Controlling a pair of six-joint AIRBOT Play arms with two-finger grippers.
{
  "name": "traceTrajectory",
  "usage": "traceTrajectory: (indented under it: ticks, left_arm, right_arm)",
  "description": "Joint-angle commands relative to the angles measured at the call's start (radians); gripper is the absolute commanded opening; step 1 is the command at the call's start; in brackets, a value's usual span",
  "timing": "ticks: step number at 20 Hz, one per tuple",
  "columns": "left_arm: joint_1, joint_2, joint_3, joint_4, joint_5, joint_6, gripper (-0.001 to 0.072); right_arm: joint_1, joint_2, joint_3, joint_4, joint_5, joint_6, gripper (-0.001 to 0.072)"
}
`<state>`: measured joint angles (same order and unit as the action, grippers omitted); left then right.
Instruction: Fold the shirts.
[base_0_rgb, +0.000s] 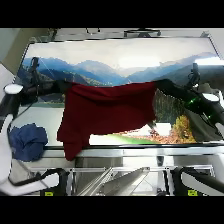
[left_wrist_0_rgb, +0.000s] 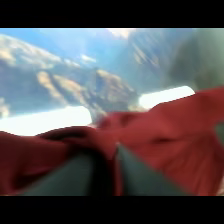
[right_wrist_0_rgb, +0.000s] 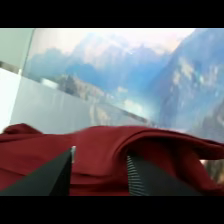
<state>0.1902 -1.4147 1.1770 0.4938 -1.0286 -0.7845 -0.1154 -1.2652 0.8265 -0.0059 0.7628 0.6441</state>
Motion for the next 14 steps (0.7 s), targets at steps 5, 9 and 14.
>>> traceTrajectory:
  ticks: [5,9,14]
  left_arm:
    - [0.163,-0.219,0.361,0.085,-0.522,-0.285,0.0213]
    - [0.232,0.003,0.073,0.326,-0.552,-0.328,0.0204]
    - [0.353,0.259,-0.401,0.517,-0.338,-0.412,0.0244]
  right_arm:
    - [-0.224,0.005,0.066,-0.204,0.225,0.061,0.0388]
    - [-0.312,0.051,0.038,-0.605,0.343,0.227,0.0389]
    - [-0.323,0.027,-0.063,-0.709,0.282,0.247,0.039]
